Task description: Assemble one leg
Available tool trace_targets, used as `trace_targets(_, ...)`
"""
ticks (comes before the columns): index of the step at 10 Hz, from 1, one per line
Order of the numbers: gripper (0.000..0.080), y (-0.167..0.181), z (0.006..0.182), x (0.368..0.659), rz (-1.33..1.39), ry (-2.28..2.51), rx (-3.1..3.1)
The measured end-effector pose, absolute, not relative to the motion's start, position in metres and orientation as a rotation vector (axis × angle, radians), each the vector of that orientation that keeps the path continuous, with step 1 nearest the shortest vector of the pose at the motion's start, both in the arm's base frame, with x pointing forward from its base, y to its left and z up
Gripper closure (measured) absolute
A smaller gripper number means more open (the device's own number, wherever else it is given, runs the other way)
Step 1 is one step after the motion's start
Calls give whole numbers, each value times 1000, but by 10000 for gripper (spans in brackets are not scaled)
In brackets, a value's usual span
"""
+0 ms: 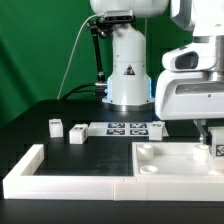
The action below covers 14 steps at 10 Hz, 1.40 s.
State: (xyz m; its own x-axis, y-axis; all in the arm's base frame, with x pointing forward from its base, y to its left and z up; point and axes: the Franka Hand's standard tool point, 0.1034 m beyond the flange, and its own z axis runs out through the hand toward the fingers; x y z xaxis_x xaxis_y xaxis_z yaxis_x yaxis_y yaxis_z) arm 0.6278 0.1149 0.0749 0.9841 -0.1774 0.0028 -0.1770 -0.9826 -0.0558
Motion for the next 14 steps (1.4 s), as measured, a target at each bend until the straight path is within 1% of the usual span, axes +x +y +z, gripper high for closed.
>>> trace_targets(5, 508, 113, 74, 628, -2, 1107, -2838)
trace_targets(10, 508, 112, 73, 626, 57, 1752, -2466)
trace_targets(14, 508, 113, 72, 625, 92, 2115, -2167)
